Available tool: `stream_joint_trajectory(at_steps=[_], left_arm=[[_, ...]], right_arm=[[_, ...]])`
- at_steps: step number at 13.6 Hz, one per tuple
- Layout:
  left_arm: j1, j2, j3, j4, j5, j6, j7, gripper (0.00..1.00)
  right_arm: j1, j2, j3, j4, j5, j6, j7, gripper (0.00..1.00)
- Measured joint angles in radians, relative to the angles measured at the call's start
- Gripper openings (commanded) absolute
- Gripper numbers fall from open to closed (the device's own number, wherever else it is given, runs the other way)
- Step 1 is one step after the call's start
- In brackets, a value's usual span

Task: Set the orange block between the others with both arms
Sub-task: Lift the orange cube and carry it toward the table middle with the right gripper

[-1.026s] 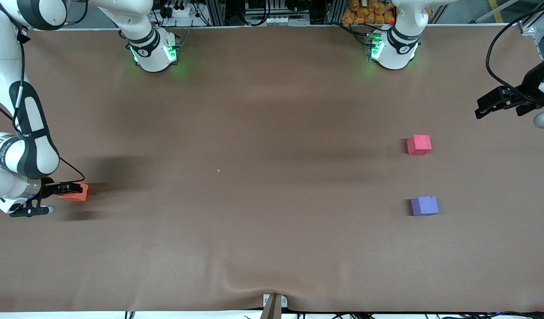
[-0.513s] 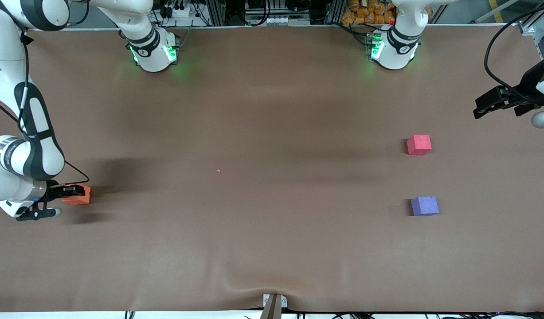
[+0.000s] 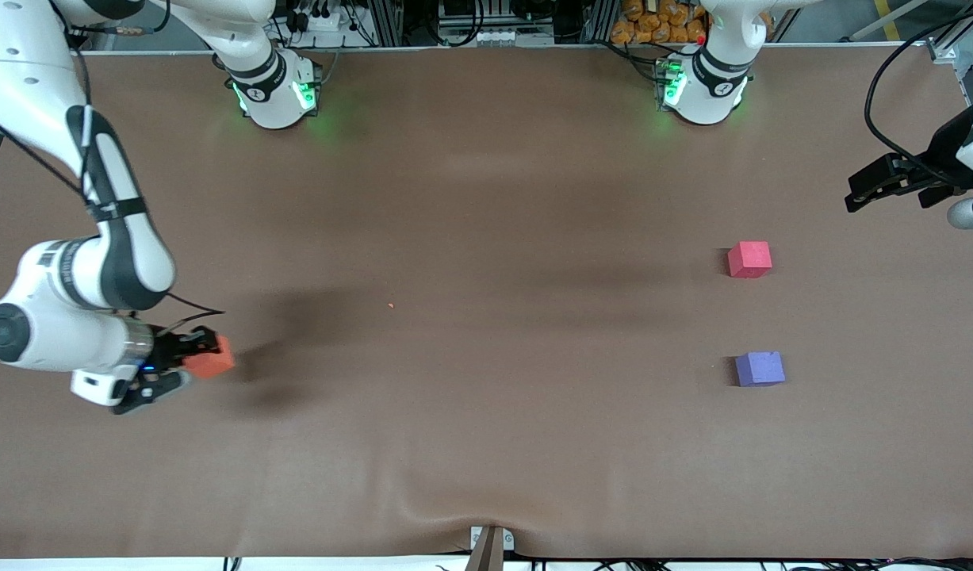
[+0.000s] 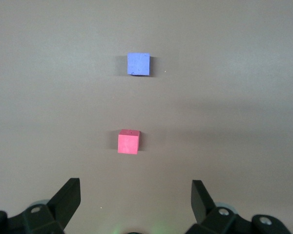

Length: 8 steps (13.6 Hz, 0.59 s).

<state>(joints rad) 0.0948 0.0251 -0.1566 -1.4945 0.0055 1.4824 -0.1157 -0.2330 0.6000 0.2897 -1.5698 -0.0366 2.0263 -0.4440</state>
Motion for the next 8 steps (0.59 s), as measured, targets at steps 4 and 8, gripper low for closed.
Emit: stream_joint_trajectory(at_steps=[4, 8], left_arm=[[0.000, -0.010, -0.002, -0.003, 0.000, -0.011, 0.000, 1.00], [0.000, -0.024, -0.003, -0.022, 0.000, -0.013, 0.000, 1.00]], right_arm=[[0.015, 0.000, 0.027, 0.000, 0.005, 0.000, -0.002, 0.00], [0.062, 0.000, 0.080, 0.005, 0.037, 0.003, -0.006, 0.00]])
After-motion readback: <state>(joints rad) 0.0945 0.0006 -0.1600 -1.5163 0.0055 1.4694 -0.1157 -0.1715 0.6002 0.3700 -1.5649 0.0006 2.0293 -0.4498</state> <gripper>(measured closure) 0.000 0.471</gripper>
